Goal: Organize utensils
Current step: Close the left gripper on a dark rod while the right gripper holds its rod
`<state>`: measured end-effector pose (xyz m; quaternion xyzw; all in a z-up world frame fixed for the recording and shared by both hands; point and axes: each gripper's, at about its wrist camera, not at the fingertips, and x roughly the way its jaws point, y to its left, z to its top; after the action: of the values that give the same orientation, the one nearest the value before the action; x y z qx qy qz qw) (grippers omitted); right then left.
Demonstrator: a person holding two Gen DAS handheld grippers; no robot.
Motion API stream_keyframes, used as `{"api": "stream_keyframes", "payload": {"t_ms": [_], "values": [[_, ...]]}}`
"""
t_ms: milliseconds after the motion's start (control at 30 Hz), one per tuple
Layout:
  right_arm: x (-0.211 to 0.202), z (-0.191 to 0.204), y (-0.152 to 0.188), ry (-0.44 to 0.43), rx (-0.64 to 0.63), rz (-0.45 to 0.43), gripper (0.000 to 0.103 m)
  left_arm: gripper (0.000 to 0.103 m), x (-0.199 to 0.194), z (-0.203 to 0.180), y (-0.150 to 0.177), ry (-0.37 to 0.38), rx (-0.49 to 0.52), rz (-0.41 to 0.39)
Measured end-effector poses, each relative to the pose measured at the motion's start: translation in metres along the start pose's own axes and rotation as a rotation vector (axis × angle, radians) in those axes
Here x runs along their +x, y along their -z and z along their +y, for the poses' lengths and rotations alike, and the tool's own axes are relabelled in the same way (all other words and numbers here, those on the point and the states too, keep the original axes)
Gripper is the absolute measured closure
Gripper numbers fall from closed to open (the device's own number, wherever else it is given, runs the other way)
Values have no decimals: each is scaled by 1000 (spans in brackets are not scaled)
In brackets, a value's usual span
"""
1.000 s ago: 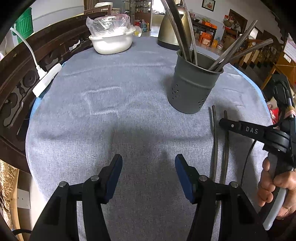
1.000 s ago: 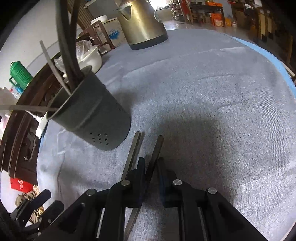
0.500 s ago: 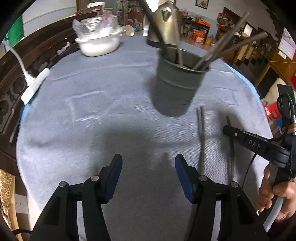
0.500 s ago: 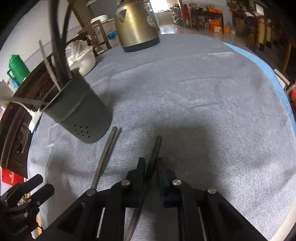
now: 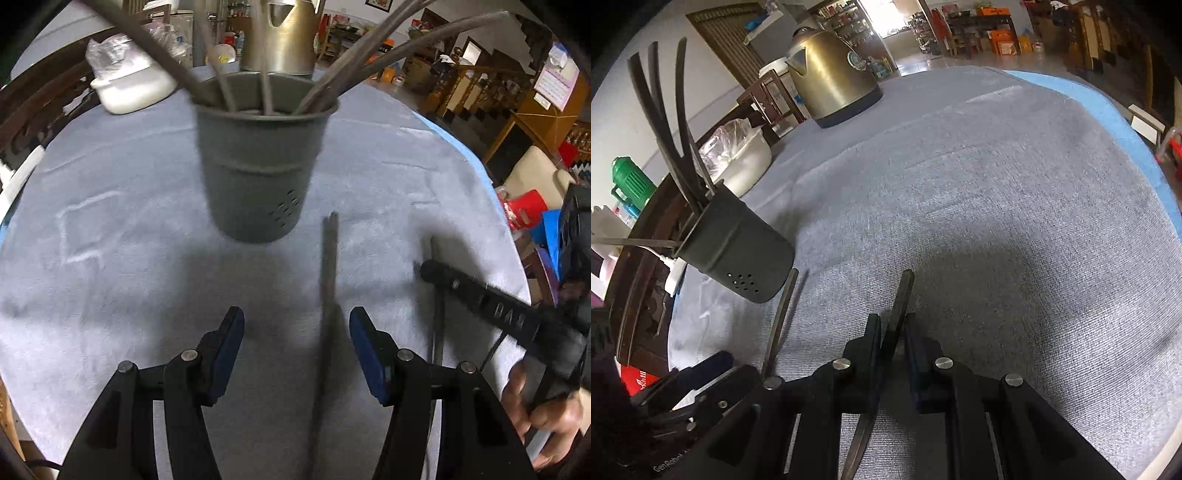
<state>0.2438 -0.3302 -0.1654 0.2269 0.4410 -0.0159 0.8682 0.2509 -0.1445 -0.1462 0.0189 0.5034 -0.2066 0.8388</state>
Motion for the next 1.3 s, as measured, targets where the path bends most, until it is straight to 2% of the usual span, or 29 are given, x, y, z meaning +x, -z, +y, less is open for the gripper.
{"api": "stream_keyframes", "payload": {"t_ms": [167, 267, 333, 400, 467, 633, 800, 933, 1033, 1133, 1200, 1267, 1300], "values": [[0, -1, 0, -14, 4, -5, 87, 43, 9, -7, -11, 6, -10, -5], [-1, -3, 0, -29, 22, -8, 87, 59, 21, -11, -13, -10, -4, 13], [-2, -4, 1, -27, 24, -8, 87, 63, 24, -14, -15, -12, 10, -6], [-1, -1, 1, -15, 13, -8, 88, 83, 26, -16, -15, -17, 32, -11], [0, 3, -1, -1, -1, -4, 88, 94, 26, -10, -15, -14, 24, -13], [7, 14, -4, -7, -22, 19, 89, 96, 14, 8, -6, 7, 11, -18], [18, 42, -3, -60, -60, 46, 89, 96, -6, 24, 7, 8, 10, -35], [28, 72, 4, -84, -129, 68, 89, 97, -19, 49, 13, 17, -41, -41], [34, 87, 8, -81, -162, 84, 88, 97, -18, 67, 6, -3, -79, -46], [34, 89, 7, -74, -154, 100, 88, 97, -12, 79, -4, -5, -124, -27], [32, 84, 3, -80, -127, 108, 87, 96, -14, 80, -8, 21, -139, -35], [27, 75, -3, -79, -84, 96, 87, 95, -16, 74, -12, 41, -117, -42], [25, 69, -4, -86, -67, 92, 87, 90, -15, 70, -15, 49, -100, -42]]}}
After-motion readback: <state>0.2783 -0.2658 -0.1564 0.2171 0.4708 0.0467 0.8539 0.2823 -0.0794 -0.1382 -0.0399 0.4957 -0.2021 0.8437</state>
